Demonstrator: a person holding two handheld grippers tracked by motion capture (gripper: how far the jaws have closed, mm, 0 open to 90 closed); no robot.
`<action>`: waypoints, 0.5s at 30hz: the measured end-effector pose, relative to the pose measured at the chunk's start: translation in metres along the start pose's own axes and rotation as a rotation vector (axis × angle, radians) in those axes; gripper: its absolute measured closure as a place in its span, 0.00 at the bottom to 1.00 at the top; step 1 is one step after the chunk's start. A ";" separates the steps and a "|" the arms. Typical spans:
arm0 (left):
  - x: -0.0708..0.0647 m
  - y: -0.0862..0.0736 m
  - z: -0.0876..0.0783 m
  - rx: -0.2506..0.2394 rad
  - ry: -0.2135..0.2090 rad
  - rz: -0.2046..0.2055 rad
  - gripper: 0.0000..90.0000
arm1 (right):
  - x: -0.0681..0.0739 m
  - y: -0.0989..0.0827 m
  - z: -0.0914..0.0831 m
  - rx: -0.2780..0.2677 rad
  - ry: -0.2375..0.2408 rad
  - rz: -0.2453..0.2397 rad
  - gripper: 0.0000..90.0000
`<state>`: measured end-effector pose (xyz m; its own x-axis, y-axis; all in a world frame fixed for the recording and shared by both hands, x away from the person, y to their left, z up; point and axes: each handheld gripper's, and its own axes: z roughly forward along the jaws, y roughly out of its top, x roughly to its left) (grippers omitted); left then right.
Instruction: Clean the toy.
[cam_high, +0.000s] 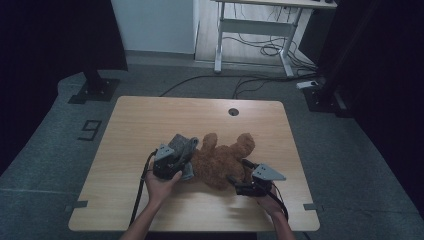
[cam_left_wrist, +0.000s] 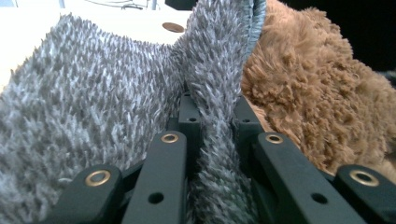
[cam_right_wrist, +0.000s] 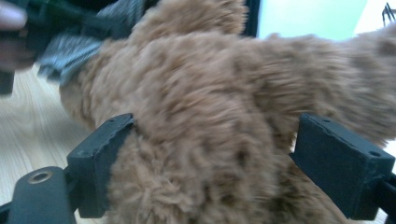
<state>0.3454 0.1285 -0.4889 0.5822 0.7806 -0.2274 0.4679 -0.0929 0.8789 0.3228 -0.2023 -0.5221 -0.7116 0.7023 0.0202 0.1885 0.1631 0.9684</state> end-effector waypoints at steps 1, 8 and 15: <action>-0.001 -0.002 -0.001 -0.005 0.000 0.000 0.87 | -0.001 0.002 -0.001 0.001 0.002 0.012 0.13; -0.006 -0.013 -0.012 -0.032 -0.007 0.005 0.87 | 0.003 0.010 0.029 0.115 0.045 0.098 0.14; -0.003 -0.001 -0.022 -0.010 -0.054 -0.030 0.86 | 0.009 0.002 0.026 0.120 0.024 0.043 0.45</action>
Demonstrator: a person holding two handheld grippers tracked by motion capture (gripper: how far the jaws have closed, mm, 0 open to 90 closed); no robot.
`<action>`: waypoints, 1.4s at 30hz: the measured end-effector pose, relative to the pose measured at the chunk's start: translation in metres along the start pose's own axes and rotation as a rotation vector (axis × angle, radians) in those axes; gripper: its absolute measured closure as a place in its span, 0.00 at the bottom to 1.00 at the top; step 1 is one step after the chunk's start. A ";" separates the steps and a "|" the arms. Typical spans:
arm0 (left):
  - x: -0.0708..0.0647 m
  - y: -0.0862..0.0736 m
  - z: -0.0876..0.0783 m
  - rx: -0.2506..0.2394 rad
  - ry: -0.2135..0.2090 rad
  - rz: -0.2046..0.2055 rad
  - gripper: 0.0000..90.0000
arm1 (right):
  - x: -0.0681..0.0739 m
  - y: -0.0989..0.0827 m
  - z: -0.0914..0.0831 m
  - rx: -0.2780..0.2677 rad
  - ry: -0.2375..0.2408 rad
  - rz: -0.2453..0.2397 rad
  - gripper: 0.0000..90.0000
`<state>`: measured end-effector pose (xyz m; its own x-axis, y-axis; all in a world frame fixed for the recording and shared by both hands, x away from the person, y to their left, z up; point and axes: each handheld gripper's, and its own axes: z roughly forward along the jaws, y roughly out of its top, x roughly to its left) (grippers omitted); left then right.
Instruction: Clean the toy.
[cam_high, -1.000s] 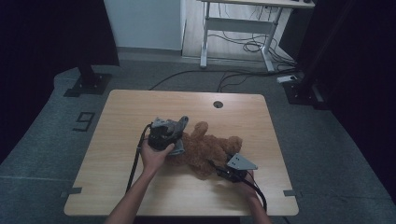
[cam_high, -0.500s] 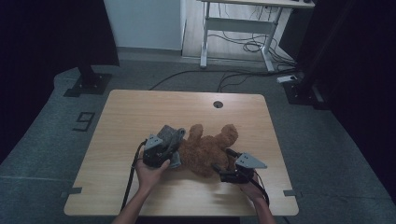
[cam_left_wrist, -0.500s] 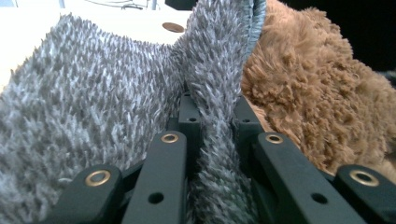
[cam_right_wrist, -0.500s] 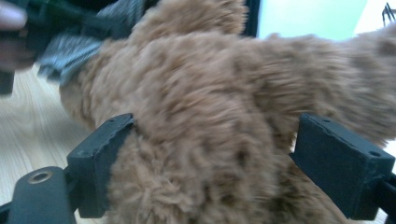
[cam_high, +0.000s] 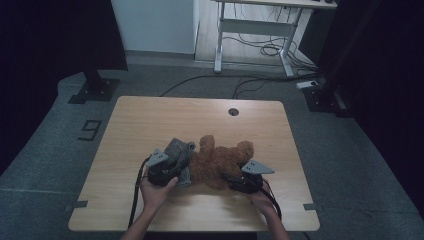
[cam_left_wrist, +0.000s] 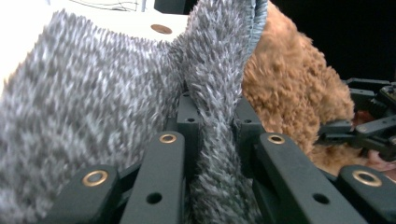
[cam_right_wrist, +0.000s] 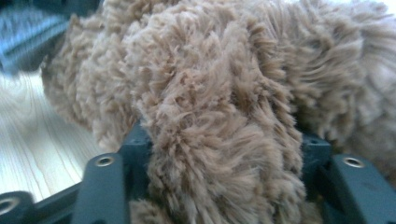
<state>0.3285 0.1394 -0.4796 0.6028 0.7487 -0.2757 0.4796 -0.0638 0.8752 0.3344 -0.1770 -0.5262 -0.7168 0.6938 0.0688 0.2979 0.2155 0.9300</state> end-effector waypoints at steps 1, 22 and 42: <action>-0.001 0.004 -0.001 0.002 0.000 0.001 0.86 | 0.001 -0.002 -0.002 -0.003 -0.003 -0.018 0.47; -0.101 0.054 0.122 0.215 -0.042 0.208 0.85 | 0.004 -0.010 -0.006 -0.014 -0.030 -0.109 0.55; -0.022 0.022 0.018 0.065 0.050 0.109 0.87 | -0.001 -0.014 -0.004 -0.035 -0.011 -0.050 0.56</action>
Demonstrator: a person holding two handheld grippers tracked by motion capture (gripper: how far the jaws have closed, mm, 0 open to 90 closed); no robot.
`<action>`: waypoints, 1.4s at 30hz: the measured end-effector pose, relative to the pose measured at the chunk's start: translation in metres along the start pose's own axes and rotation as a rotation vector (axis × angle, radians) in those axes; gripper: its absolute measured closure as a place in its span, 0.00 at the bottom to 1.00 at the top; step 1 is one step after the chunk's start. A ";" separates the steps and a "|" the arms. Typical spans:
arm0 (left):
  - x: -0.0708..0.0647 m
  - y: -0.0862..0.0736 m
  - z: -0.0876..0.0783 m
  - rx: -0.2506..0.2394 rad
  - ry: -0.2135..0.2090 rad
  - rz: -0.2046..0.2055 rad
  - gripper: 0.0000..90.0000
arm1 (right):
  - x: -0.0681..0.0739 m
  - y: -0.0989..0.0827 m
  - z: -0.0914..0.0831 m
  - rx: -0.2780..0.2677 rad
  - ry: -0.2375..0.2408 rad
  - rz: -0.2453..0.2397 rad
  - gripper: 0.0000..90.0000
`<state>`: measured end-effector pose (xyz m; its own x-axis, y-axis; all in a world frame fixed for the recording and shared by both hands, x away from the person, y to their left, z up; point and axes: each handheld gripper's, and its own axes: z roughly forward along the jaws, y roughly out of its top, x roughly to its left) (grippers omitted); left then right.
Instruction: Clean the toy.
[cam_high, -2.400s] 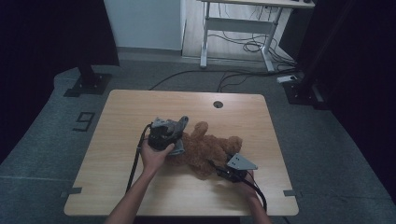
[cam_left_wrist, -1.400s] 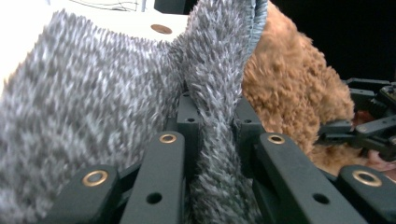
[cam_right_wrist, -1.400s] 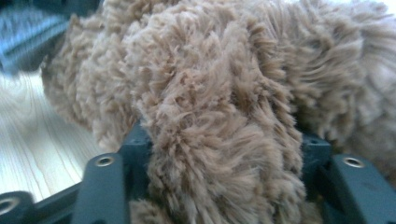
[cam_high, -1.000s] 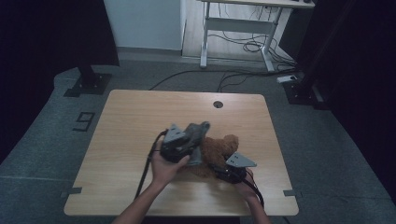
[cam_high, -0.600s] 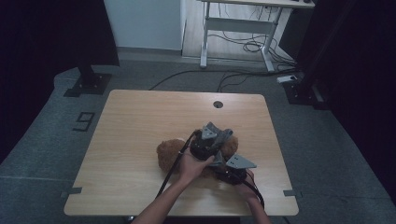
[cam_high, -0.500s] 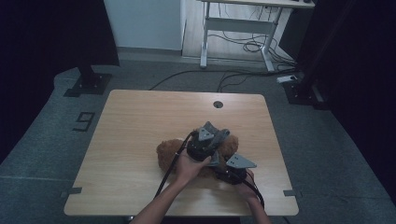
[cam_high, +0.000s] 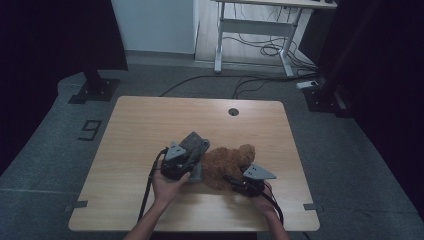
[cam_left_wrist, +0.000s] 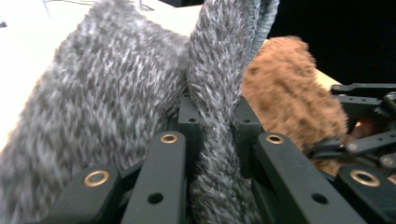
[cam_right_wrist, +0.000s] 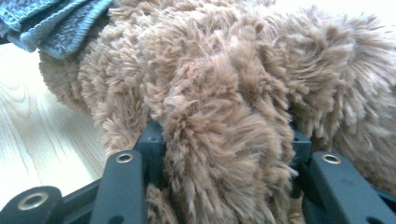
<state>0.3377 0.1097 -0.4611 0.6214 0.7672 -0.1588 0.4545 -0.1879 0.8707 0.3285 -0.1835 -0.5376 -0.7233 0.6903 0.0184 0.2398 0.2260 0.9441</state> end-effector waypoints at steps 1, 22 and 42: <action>0.004 -0.002 -0.003 -0.002 0.004 -0.009 0.87 | 0.000 0.000 0.000 -0.001 0.001 0.002 0.56; -0.009 0.037 -0.017 -0.076 -0.036 0.002 0.86 | -0.004 -0.003 0.000 -0.014 0.007 0.027 0.56; -0.070 0.053 0.098 0.179 -0.104 0.068 0.86 | -0.003 -0.004 0.001 -0.006 0.000 0.008 0.56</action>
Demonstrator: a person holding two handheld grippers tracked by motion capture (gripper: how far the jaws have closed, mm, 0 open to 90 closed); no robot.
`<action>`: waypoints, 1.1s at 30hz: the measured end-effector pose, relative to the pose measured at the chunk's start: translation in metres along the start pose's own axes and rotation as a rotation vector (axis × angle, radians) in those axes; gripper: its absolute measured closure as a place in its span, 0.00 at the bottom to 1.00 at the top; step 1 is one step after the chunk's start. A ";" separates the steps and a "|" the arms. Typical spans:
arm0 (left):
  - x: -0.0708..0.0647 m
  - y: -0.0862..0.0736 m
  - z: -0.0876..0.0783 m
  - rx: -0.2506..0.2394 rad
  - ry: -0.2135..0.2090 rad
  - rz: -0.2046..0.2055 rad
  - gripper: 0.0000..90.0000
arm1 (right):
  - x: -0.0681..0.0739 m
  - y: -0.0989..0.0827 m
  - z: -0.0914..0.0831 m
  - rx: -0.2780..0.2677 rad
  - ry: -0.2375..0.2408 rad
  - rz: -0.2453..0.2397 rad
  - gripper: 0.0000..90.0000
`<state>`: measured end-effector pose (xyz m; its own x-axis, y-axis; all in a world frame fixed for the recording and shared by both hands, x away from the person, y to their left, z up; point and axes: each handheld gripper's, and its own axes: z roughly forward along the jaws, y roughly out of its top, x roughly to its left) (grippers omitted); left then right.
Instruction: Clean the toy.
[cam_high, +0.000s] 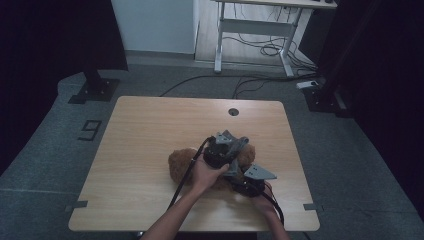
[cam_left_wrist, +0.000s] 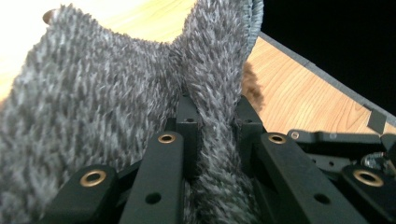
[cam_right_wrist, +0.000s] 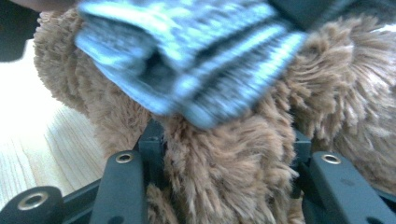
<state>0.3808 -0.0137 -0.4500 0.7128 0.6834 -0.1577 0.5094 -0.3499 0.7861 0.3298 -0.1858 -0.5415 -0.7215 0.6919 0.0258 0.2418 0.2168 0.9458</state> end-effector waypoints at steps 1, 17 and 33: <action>0.001 -0.001 -0.003 0.001 0.009 0.003 0.86 | 0.000 0.000 0.000 0.001 -0.004 -0.004 0.56; 0.073 -0.054 -0.089 -0.109 0.067 -0.120 0.87 | -0.001 0.001 0.001 -0.008 -0.005 0.017 0.56; 0.098 -0.074 -0.117 -0.119 0.157 -0.184 0.86 | -0.002 0.000 0.000 -0.011 -0.004 0.027 0.56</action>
<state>0.3563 0.1547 -0.4538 0.5252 0.8228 -0.2171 0.5565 -0.1390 0.8192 0.3311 -0.1870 -0.5421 -0.7126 0.6998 0.0498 0.2534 0.1905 0.9484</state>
